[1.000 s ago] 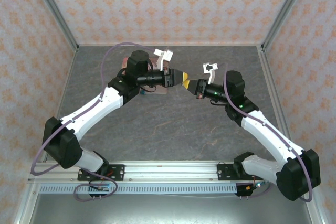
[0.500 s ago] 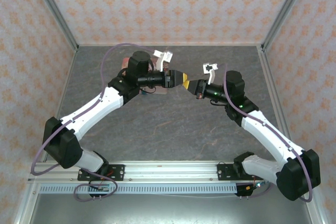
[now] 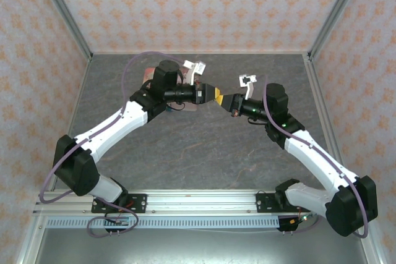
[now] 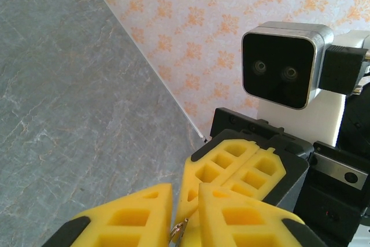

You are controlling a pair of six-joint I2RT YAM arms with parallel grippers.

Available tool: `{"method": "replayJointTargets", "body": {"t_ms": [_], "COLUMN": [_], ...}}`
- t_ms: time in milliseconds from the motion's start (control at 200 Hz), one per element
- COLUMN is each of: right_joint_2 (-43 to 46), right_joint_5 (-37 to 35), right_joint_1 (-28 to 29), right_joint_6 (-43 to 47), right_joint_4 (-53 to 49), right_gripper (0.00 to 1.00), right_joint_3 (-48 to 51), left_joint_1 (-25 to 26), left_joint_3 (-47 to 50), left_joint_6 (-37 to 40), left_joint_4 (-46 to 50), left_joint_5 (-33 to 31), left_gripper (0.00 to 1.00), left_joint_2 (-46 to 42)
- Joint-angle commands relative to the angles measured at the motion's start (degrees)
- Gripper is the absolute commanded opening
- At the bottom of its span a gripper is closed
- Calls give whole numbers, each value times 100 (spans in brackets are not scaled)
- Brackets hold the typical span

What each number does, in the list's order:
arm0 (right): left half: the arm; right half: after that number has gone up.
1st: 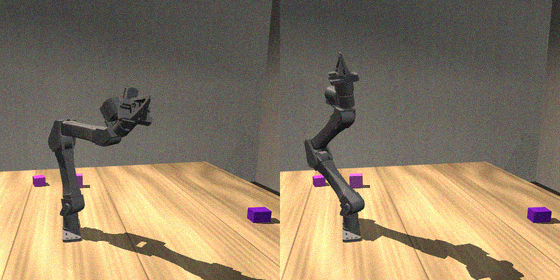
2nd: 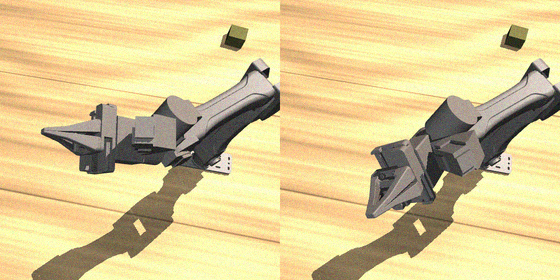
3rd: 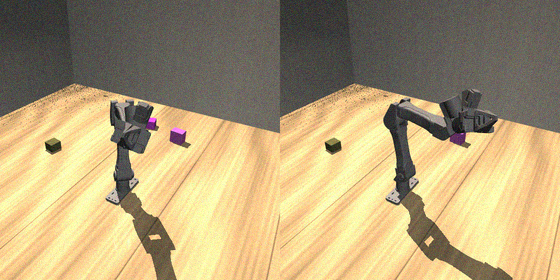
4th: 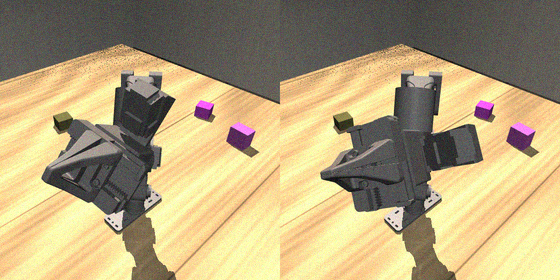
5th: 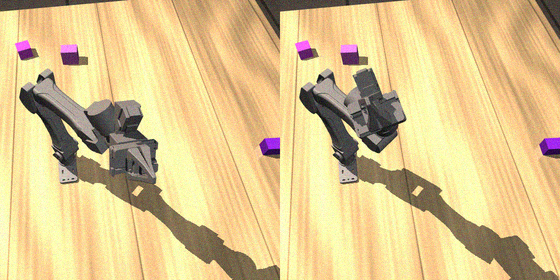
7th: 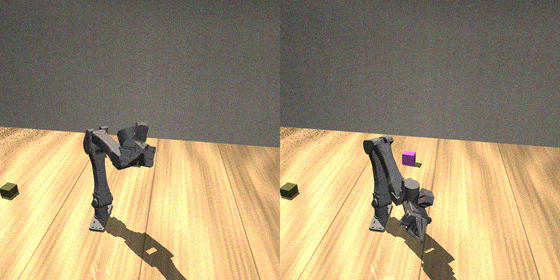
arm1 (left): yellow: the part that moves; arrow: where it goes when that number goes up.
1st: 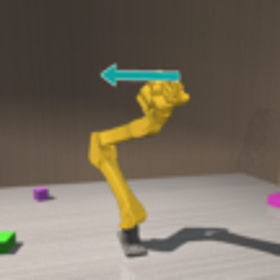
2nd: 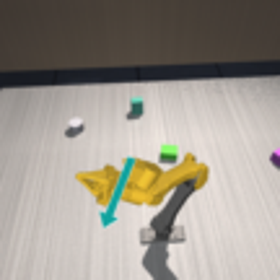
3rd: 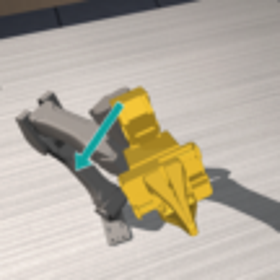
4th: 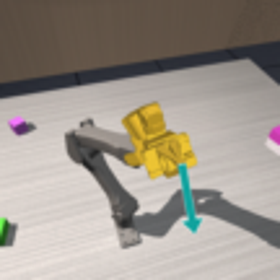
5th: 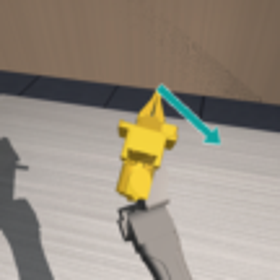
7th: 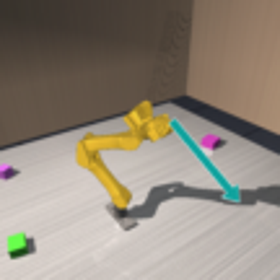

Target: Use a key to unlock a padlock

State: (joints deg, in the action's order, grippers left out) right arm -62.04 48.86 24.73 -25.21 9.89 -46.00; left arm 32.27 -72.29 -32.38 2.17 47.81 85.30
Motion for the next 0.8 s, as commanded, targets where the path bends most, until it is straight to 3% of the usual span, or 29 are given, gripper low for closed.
{"method": "replayJointTargets", "body": {"t_ms": [0,285,375,576,796], "right_joint_2": [53,294,430,769,846], "right_joint_5": [-35,-276,-410,-513,28], "right_joint_1": [32,37,35,23,-181], "right_joint_6": [130,79,85,263,82], "right_joint_4": [154,-6,-131,-481,-98], "right_gripper": [0,2,8,36,44], "right_joint_3": [-71,207,293,248,-17], "left_joint_1": [34,36,34,37,33], "left_joint_3": [-140,3,22,135,189], "left_joint_6": [96,92,96,101,-2], "left_joint_4": [-7,-229,-307,-580,-917], "left_joint_5": [99,-157,-215,-355,-435], "left_gripper": [15,0,0,0,0], "left_joint_2": [1,-199,-271,-440,-622]}}
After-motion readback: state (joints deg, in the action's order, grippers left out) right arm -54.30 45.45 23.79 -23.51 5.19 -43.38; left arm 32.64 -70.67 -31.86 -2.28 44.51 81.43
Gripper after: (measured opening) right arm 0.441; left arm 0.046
